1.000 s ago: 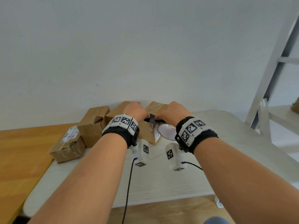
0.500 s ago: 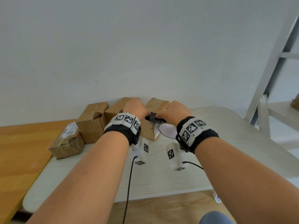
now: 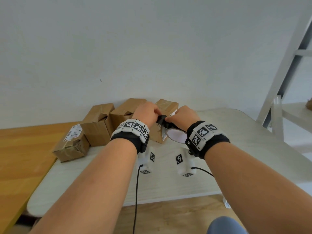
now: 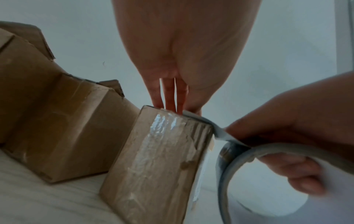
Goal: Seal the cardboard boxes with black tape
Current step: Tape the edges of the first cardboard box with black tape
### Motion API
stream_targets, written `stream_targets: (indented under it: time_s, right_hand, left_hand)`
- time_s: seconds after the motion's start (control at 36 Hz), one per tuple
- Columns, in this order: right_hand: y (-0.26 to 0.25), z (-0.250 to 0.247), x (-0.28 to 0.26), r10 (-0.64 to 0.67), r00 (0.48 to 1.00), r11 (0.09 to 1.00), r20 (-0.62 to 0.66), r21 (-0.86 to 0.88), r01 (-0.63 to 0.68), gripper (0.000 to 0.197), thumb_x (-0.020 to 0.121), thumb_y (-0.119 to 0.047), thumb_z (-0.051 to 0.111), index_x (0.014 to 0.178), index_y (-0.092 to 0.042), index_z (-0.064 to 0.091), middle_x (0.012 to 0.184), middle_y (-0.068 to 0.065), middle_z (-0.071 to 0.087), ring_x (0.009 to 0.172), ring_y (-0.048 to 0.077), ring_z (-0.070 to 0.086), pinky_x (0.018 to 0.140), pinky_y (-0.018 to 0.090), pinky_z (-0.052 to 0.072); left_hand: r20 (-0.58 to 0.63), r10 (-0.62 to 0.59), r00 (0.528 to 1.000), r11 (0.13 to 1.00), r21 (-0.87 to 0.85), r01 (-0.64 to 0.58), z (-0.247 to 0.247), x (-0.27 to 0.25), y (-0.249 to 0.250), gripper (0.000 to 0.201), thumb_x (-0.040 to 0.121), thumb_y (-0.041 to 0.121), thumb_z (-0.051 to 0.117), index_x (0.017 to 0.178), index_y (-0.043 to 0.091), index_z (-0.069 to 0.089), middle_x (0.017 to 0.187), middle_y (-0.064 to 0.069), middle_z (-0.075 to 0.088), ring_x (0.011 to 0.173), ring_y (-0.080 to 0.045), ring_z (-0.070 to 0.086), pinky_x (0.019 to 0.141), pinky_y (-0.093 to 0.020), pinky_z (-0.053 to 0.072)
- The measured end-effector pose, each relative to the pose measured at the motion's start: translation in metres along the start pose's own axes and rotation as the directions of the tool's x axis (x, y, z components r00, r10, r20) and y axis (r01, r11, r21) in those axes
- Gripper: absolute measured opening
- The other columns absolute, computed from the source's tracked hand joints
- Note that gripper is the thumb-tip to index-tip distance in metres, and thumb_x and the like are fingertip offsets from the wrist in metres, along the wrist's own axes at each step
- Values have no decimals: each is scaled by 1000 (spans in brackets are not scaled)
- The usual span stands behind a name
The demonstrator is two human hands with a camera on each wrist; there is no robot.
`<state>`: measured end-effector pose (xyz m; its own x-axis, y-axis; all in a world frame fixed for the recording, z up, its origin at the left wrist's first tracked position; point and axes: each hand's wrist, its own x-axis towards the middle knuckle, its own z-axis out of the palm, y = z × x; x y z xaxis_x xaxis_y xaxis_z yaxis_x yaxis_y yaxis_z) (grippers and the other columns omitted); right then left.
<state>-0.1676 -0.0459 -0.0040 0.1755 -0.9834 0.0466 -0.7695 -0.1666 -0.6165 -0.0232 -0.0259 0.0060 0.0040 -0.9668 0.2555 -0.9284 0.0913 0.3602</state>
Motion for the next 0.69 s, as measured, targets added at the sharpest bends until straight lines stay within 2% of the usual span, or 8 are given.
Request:
stream_targets:
  time_s: [0.06, 0.11, 0.22, 0.36, 0.42, 0.47, 0.56, 0.69]
  right_hand:
    - [1, 0, 3, 18, 1000, 1000, -23, -2, -18, 32, 83, -32, 66, 61, -15, 48, 61, 0, 49, 63, 20, 51, 46, 25, 31]
    - [4, -4, 7, 45, 997, 999, -56, -8, -45, 32, 80, -34, 67, 64, -12, 50, 61, 1, 50, 57, 20, 50, 44, 24, 29]
    - [13, -15, 13, 83, 994, 996, -74, -19, -85, 37, 78, -38, 70, 64, -11, 50, 59, 2, 50, 52, 17, 46, 44, 24, 30]
    - [22, -17, 22, 107, 993, 994, -50, 6, -107, 37, 76, -39, 72, 61, -12, 52, 59, 2, 52, 54, 18, 48, 47, 25, 35]
    - [23, -14, 25, 106, 994, 994, -38, 20, -105, 36, 76, -37, 72, 61, -12, 52, 60, 2, 53, 56, 19, 50, 48, 25, 36]
    - [21, -10, 27, 100, 995, 994, -24, 37, -99, 36, 76, -35, 72, 60, -11, 51, 59, 2, 52, 55, 19, 49, 48, 25, 35]
    - [17, -4, 31, 104, 995, 993, -10, 52, -103, 38, 75, -33, 74, 59, -12, 47, 57, 2, 50, 52, 18, 46, 46, 26, 34]
    - [16, -4, 36, 96, 995, 994, 28, 44, -97, 41, 76, -34, 75, 59, -11, 46, 58, 2, 49, 52, 17, 45, 47, 27, 32]
  left_hand:
    - [-25, 27, 999, 1000, 17, -27, 3, -3, -1, 27, 94, 14, 49, 106, 20, 73, 108, -1, 70, 98, -18, 63, 84, -27, 46]
    - [-34, 63, 997, 996, 62, -61, 7, -5, 0, 27, 94, 18, 48, 103, 19, 73, 97, -2, 69, 89, -19, 61, 75, -28, 44]
    - [-58, 78, 995, 985, 156, -68, 13, -4, 6, 29, 95, 25, 46, 88, 14, 73, 74, -1, 56, 70, -18, 50, 60, -27, 32]
    - [-67, 74, 995, 986, 153, -63, 21, 1, 7, 29, 93, 28, 45, 84, 22, 72, 81, -1, 63, 78, -19, 58, 65, -32, 45]
    - [-77, 58, 995, 986, 160, -45, 23, 0, 6, 28, 93, 30, 44, 84, 25, 70, 81, -1, 61, 77, -18, 53, 63, -30, 39]
    - [-81, 49, 996, 986, 164, -35, 23, -1, 4, 28, 93, 31, 44, 76, 27, 65, 81, -1, 58, 75, -18, 50, 63, -29, 35]
    - [-84, 40, 996, 987, 155, -26, 24, -2, 2, 30, 94, 31, 44, 65, 29, 54, 76, -1, 55, 70, -17, 49, 60, -30, 37]
    - [-113, 71, 991, 983, 174, -51, 24, -6, 3, 31, 96, 29, 42, 78, 23, 66, 72, 1, 54, 78, -18, 46, 62, -29, 31]
